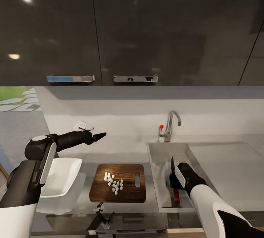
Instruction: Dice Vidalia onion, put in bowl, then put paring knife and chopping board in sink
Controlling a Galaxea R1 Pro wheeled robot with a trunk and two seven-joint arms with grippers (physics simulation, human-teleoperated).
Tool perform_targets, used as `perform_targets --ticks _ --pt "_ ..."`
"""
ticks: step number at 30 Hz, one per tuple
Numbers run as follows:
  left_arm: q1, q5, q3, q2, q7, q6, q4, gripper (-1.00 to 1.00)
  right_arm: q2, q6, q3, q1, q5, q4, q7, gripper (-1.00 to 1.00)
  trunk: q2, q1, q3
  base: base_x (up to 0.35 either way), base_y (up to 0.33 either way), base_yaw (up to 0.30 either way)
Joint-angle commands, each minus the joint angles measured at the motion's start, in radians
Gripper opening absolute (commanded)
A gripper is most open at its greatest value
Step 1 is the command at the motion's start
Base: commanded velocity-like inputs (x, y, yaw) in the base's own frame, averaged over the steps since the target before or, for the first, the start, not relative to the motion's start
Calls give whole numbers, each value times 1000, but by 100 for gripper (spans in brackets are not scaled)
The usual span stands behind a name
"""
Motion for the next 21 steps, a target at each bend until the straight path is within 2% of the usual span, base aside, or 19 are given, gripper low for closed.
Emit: perform_targets --ticks 1,10,17,19,21 --pt "-1 3 1 0 -2 8 0 100 1 4 -8 -1 8 3 -3 -100 -2 1 -2 0 0 0" --pt "-1 2 -1 -1 -2 8 0 100 1 5 -8 -1 8 7 -7 -100 -2 1 -2 21 0 0" --pt "-1 2 -4 -3 -3 8 0 100 1 4 -8 -1 8 7 -7 -100 -2 1 -2 138 0 0" --pt "-1 2 -18 -4 -4 8 0 100 1 4 -8 -1 8 7 -7 -100 -2 1 -2 103 0 0" --pt "-1 2 -59 -2 -4 8 0 100 1 4 -8 -1 8 7 -7 -100 -2 1 -2 31 0 0"
